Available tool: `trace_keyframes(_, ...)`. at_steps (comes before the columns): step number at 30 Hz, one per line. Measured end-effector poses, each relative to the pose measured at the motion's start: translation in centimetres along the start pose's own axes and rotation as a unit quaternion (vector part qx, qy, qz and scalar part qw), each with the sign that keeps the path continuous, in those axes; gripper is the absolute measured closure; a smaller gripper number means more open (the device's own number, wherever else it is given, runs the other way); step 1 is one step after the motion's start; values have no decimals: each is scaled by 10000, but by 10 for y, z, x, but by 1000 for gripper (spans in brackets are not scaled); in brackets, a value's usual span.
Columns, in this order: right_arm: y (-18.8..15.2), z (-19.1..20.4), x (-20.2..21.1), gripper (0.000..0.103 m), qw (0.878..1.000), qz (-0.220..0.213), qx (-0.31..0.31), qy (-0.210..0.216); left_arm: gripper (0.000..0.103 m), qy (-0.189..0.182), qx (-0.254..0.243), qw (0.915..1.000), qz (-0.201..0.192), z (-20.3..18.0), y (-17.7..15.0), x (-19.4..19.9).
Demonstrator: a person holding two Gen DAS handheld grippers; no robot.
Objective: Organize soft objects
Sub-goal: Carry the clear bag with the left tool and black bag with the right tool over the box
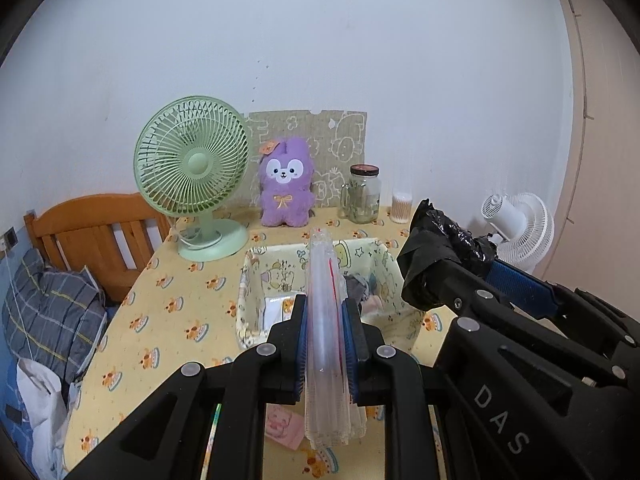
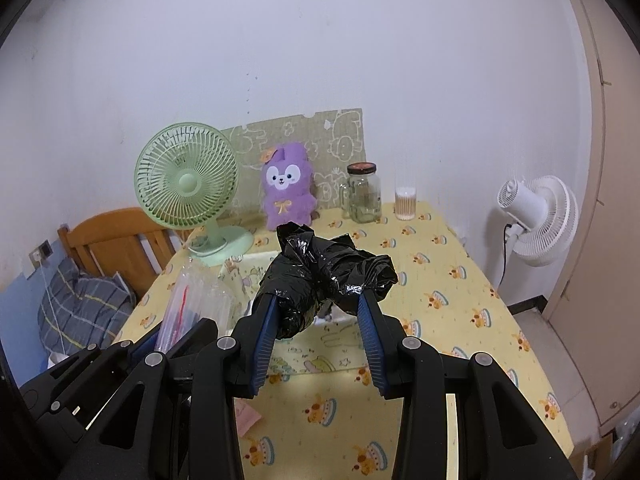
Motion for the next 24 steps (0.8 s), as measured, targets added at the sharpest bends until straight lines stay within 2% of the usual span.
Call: trace_keyframes(24,31,21,-76,59,9999,84,55,1,88,85,-3,9999,86,30,30,-68)
Point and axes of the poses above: each gripper's, at about its wrist camera, not at the fingertips, and x roughly against the way its jaws point, z to its left, y to its top, the point moved 6 cm from there along -x, roughly the way its jaws point, and after that the axes turned 14 degrees about -y, right-handed, at the moved point
